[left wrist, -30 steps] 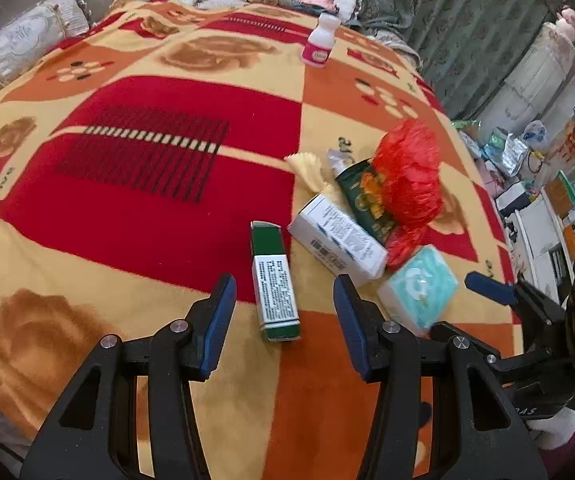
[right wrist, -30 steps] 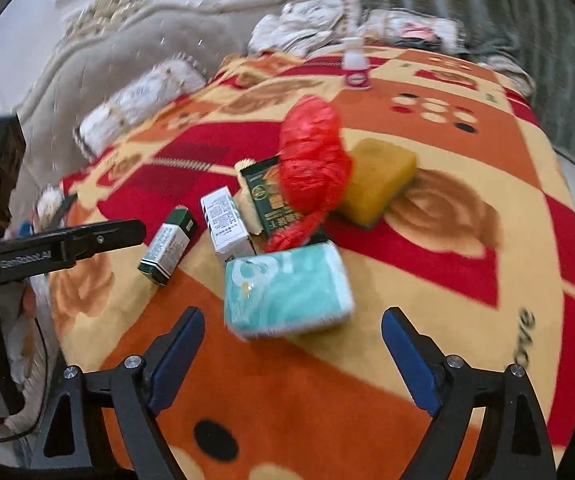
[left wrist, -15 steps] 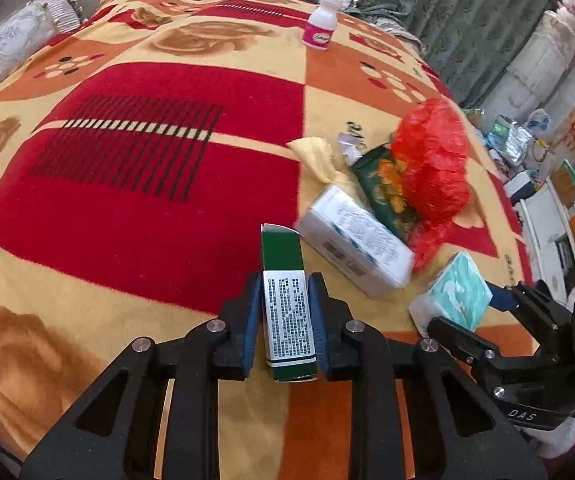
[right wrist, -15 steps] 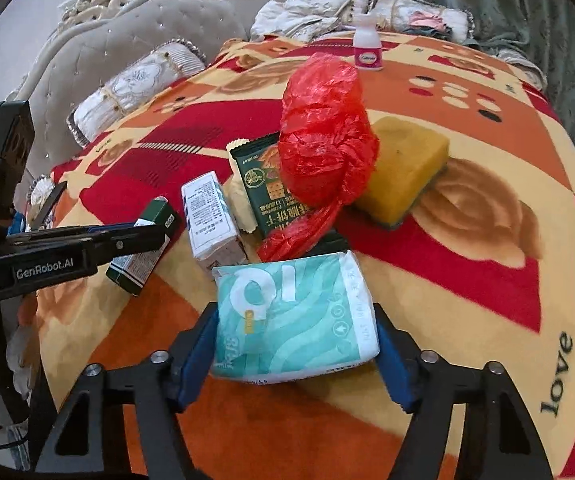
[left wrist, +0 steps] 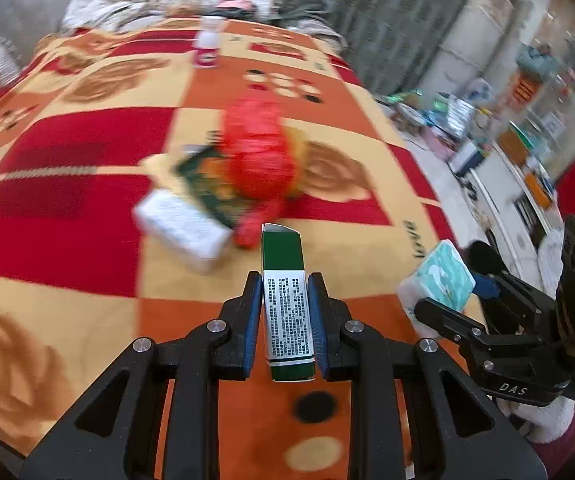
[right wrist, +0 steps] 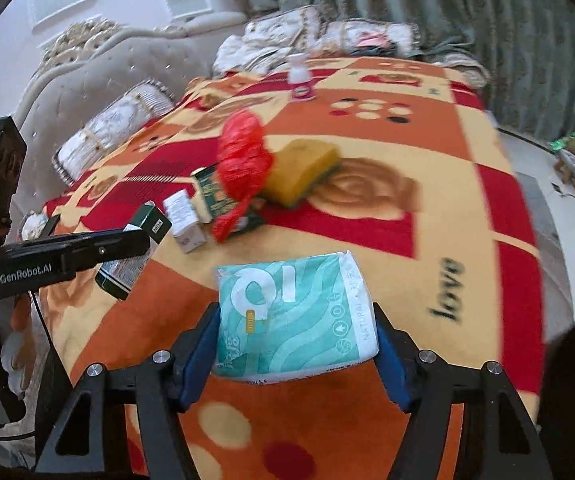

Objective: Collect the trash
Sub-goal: 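Carry both items over the black bin and open both tools to drop them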

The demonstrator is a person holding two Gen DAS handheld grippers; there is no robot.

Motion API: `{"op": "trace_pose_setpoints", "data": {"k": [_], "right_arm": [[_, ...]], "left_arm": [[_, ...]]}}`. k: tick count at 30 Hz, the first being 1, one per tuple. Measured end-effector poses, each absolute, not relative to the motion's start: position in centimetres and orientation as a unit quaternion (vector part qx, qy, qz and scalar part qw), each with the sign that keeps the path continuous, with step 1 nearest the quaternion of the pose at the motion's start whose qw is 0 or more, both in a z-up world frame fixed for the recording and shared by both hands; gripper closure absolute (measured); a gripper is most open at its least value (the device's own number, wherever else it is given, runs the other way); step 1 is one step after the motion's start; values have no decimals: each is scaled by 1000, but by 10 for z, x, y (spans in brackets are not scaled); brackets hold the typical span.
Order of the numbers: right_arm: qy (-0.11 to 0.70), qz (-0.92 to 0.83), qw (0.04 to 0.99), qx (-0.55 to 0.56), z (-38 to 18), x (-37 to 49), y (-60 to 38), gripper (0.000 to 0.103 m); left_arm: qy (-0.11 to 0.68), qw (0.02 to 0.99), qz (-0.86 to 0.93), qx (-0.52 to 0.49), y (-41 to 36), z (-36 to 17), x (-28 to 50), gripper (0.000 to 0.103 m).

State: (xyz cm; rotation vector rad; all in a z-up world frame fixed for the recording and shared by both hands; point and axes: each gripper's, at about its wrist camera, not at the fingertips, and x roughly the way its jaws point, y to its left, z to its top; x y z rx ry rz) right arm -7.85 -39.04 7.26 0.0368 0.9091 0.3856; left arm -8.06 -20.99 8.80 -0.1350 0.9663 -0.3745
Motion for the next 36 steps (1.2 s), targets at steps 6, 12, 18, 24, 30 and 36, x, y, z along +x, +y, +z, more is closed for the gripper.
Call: {"op": "trace_pose_setpoints", "data": {"k": [6,12,18,24,30,36], "right_arm": [[431,137,891,34,78,-101,-440,35],[426,90,899,47,82,-122,-489,35],[423,35,903,69,84,-140,-543,35],[429,-24,897,101,75,-152,-604,35],[440,-57,888,120,60,-154,-644,34],[437,-76,887,130,54,-154,-665,17]], "left_arm": [[458,859,-224,-38,-271,94,-88,82],[459,848,-265,-19,-328,98,-92,82],[457,832,-315,-12,-383,103,-94,82],[467,809,-356,-19,-431,100,-91,82],[478,790,-383,-21,-475,92,-86,82],[484,775,-404,-37,-498,84,-77,69]]}}
